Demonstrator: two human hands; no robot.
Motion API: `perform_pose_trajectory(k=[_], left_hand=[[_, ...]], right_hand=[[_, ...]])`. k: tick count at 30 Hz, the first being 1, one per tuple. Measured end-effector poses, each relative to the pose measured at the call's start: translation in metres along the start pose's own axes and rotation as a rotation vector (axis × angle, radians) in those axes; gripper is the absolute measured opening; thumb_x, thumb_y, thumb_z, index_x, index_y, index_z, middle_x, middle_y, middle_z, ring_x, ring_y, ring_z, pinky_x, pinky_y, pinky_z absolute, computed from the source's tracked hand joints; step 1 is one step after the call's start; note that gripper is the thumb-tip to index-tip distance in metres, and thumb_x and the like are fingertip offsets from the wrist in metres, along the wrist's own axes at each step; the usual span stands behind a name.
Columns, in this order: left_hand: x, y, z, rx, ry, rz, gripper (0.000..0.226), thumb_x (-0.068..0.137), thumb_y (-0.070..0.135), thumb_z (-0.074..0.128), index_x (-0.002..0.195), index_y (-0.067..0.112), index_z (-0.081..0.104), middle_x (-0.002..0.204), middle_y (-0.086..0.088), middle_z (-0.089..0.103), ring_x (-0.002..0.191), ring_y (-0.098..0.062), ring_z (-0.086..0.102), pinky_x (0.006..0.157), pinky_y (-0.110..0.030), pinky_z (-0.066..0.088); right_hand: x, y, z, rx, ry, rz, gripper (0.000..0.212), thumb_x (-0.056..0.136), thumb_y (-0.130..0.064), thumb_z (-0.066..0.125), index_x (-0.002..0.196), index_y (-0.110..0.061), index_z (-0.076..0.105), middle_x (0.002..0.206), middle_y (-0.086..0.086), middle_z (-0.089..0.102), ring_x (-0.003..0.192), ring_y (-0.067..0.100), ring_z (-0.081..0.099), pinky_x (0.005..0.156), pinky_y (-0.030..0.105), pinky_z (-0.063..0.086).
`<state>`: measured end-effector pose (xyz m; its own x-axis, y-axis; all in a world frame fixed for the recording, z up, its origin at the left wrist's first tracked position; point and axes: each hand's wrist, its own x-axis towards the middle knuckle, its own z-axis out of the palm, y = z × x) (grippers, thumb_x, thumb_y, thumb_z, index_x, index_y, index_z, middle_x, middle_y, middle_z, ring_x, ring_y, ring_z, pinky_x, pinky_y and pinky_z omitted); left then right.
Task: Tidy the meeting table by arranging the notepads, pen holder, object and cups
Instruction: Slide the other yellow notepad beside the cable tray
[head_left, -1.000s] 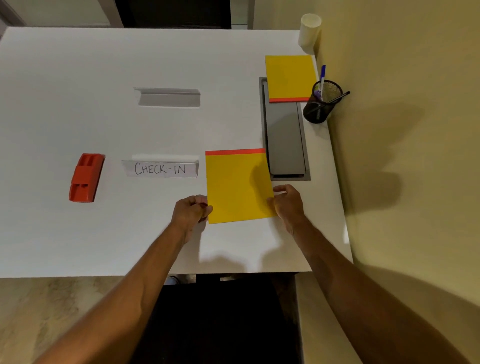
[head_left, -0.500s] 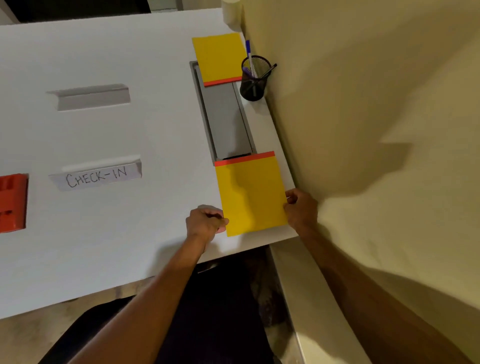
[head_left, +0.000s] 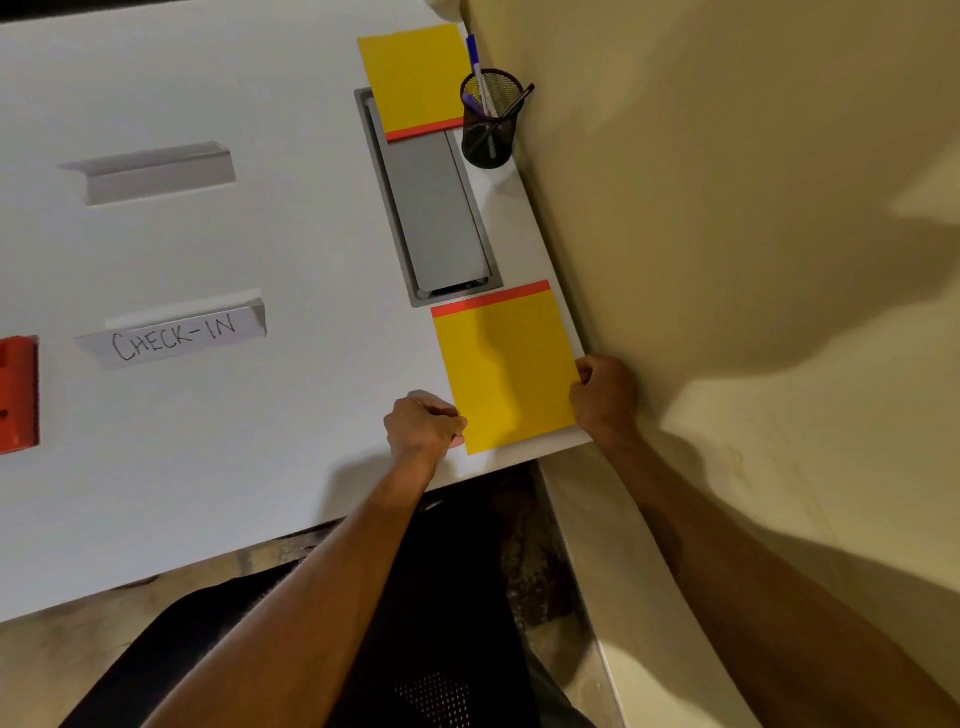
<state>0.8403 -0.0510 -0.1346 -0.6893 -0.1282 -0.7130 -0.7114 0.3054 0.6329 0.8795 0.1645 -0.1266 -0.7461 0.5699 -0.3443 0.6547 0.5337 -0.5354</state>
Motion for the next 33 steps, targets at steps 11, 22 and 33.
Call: perform_pose_trajectory(k=[11,22,33], left_hand=[[-0.01,0.001,0.001,0.015,-0.001,0.017,0.014,0.073,-0.005,0.081,0.084,-0.001,0.074,0.086,-0.019,0.073,0.073,-0.03,0.074,0.075,-0.043,0.062],[-0.018,0.009,-0.073,0.28,0.155,0.32,0.023,0.085,0.026,0.067,0.106,0.022,0.072,0.11,0.004,0.07,0.09,-0.012,0.062,0.086,-0.03,0.051],[-0.011,-0.026,-0.249,0.484,0.353,0.405,0.068,0.084,0.039,0.071,0.142,0.016,0.045,0.148,-0.01,0.038,0.134,-0.027,0.041,0.106,-0.047,0.042]], right_hand=[[-0.006,-0.002,-0.004,-0.137,-0.063,-0.023,0.011,0.083,0.003,0.052,0.08,-0.006,0.058,0.086,0.014,0.057,0.079,0.029,0.053,0.066,0.034,0.04],[-0.033,-0.062,0.019,-0.222,-0.045,-0.292,0.042,0.091,-0.012,0.059,0.132,-0.006,0.056,0.13,0.014,0.053,0.121,0.031,0.05,0.094,0.04,0.045],[-0.103,-0.198,0.137,-0.407,-0.266,-0.779,0.047,0.095,-0.023,0.055,0.141,-0.011,0.047,0.151,0.011,0.041,0.135,0.03,0.041,0.106,0.045,0.036]])
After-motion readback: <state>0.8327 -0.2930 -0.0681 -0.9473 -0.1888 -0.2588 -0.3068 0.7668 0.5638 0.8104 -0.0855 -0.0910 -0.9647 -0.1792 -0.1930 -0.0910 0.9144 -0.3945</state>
